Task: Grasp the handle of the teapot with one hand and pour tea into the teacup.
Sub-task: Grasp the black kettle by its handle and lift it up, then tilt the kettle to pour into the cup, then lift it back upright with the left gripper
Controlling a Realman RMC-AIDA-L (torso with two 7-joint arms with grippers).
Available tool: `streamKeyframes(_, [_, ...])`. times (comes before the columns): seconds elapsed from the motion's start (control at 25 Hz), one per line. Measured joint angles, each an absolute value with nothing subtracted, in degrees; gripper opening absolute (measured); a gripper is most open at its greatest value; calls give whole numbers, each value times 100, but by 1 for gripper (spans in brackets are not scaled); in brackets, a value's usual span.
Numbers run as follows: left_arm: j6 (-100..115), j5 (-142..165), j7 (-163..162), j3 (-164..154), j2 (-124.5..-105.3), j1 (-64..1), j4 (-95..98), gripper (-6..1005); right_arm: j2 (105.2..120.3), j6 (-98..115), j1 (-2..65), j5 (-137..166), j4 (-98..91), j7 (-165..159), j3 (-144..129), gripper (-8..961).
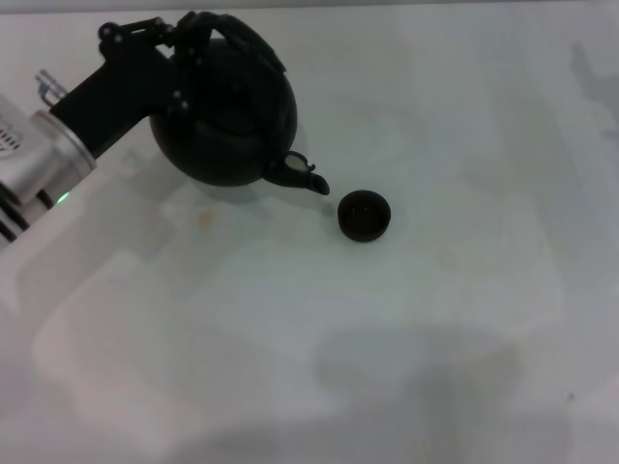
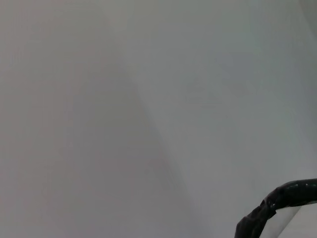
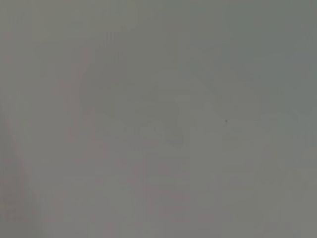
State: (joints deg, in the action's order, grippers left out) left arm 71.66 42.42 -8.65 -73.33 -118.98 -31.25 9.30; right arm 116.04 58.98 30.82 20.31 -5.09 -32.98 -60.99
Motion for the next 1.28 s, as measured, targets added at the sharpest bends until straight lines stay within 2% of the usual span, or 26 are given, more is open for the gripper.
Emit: streamKeyframes(1.28, [6948,4319,-201,-7339,-11918,-3364,1309,102,11608,5976,3109,2015,-585,-3317,-6099,824])
